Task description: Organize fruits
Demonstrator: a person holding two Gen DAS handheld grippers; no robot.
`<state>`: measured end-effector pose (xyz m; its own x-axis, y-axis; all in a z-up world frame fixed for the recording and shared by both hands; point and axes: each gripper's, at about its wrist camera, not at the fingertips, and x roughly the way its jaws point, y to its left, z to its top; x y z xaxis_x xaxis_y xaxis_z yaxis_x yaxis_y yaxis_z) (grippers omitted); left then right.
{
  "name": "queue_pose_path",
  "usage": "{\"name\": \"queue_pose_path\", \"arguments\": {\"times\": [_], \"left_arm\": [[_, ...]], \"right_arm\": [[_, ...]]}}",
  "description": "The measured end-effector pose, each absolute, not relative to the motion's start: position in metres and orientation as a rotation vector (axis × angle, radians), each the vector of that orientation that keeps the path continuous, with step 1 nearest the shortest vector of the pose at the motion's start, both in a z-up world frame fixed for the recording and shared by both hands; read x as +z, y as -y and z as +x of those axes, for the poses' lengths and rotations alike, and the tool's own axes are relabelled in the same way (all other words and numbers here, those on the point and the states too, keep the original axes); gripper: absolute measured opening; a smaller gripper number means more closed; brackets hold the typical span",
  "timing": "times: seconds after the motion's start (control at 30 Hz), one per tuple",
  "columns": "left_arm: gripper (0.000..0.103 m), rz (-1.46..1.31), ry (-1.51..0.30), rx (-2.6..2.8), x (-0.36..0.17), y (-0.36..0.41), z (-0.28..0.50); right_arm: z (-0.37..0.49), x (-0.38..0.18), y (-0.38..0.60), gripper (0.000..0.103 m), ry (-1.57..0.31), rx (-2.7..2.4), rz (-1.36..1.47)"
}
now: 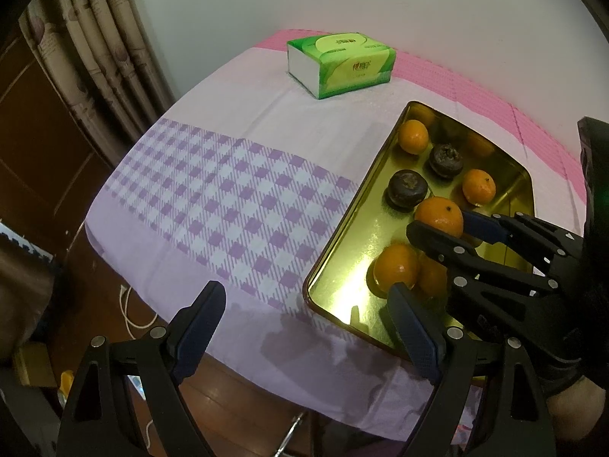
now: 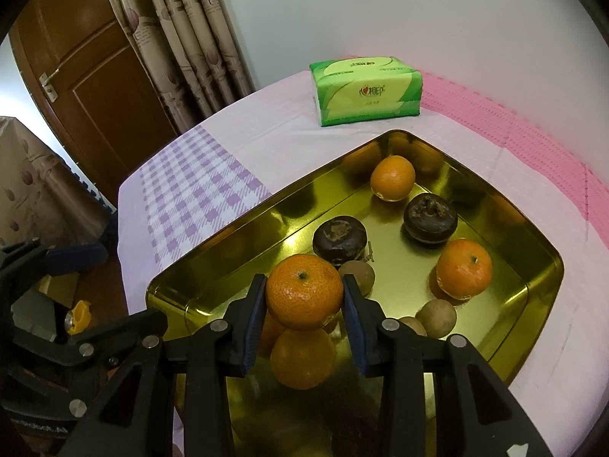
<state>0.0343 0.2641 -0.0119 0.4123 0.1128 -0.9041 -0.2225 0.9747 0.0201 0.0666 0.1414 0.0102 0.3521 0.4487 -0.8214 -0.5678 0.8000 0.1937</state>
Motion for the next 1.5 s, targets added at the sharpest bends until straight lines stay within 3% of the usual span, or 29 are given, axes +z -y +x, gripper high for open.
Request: {"name": "queue_pose_path", "arguments": {"times": [1.5], "left_arm": [[0.087,-0.077,-1.141,0.253,-0.016,-0.267,0.036]], "right_arm": [[0.075,0.0,-0.145,0.038,-1.036,0.665,-0.117]]}}
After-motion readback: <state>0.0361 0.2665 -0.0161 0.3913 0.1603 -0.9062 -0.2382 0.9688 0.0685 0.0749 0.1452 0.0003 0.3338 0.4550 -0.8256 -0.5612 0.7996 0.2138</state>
